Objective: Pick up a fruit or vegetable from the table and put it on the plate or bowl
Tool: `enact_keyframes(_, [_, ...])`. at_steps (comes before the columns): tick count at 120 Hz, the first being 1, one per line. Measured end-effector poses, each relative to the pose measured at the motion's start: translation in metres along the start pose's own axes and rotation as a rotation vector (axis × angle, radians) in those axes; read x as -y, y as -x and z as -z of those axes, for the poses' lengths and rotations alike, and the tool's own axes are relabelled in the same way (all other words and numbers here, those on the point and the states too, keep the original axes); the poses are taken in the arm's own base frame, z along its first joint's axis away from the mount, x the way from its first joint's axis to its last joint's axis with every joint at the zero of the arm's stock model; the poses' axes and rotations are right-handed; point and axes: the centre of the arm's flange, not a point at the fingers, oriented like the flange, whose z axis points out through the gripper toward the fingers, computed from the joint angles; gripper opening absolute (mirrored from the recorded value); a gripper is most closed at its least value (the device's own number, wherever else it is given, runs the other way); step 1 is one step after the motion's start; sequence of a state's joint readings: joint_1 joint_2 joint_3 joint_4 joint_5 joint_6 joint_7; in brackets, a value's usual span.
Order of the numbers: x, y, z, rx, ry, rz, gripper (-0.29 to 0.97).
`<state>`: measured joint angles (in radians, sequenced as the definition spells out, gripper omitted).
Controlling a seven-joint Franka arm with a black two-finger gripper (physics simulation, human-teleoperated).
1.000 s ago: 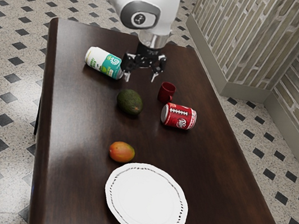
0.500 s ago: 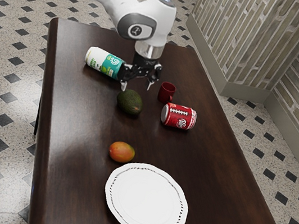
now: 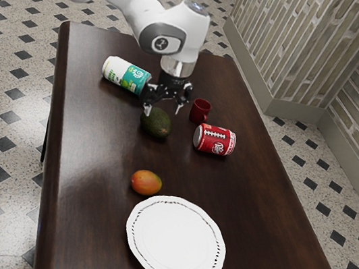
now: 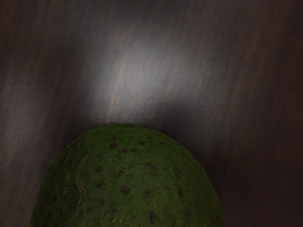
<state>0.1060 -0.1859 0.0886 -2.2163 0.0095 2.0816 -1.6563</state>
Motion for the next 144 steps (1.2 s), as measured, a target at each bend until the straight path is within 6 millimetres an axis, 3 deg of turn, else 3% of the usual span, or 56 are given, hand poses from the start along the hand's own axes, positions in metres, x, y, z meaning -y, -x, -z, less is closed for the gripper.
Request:
enact_keyframes(29, [-0.001, 0.001, -0.007, -0.001, -0.004, 0.007, 0.68])
enact_keyframes(78, [-0.006, 0.001, -0.037, -0.009, -0.036, 0.019, 0.68])
enact_keyframes(98, [-0.005, 0.0, -0.037, -0.008, -0.031, 0.023, 0.53])
enact_keyframes(109, [-0.003, 0.0, -0.029, -0.007, -0.027, 0.022, 0.45])
enact_keyframes(126, [0.008, 0.003, 0.005, 0.001, 0.007, 0.012, 0.42])
enact_keyframes(144, [0.036, 0.04, 0.061, -0.004, 0.069, -0.069, 0.41])
